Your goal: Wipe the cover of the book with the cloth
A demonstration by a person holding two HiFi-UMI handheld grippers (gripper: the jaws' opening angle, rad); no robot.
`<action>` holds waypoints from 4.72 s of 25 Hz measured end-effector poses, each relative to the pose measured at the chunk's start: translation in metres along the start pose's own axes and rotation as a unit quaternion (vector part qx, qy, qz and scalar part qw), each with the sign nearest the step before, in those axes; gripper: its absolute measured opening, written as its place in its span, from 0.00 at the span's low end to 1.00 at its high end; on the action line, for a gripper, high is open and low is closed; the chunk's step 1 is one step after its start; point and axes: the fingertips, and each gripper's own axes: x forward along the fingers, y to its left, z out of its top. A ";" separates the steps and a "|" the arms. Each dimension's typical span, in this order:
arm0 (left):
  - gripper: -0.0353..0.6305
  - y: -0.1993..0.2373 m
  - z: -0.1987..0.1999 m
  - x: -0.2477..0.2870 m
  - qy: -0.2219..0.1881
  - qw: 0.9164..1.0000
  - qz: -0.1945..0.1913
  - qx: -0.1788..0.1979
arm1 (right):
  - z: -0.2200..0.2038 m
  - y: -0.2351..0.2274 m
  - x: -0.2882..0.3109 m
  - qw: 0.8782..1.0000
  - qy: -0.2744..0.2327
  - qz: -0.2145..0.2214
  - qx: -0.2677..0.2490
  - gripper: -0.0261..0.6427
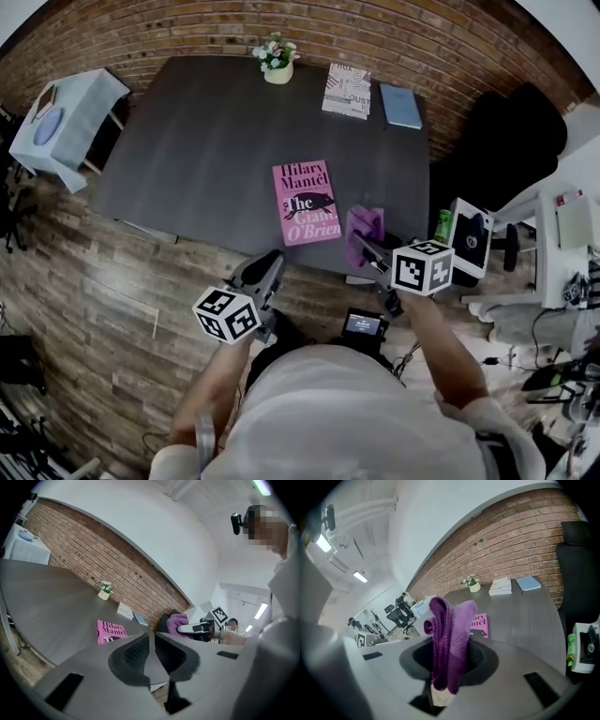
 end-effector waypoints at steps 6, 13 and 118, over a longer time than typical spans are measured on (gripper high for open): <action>0.16 0.035 -0.009 0.023 0.042 0.999 -0.005 -0.016 | 0.004 -0.009 0.043 0.999 0.040 -0.019 -0.004 0.19; 0.16 0.058 -0.021 0.054 0.074 0.997 0.008 -0.022 | 0.022 -0.026 0.088 0.997 0.068 -0.010 -0.025 0.19; 0.06 0.123 -0.119 0.115 0.321 0.939 0.110 0.056 | 0.015 -0.116 0.223 0.978 0.201 -0.056 -0.005 0.20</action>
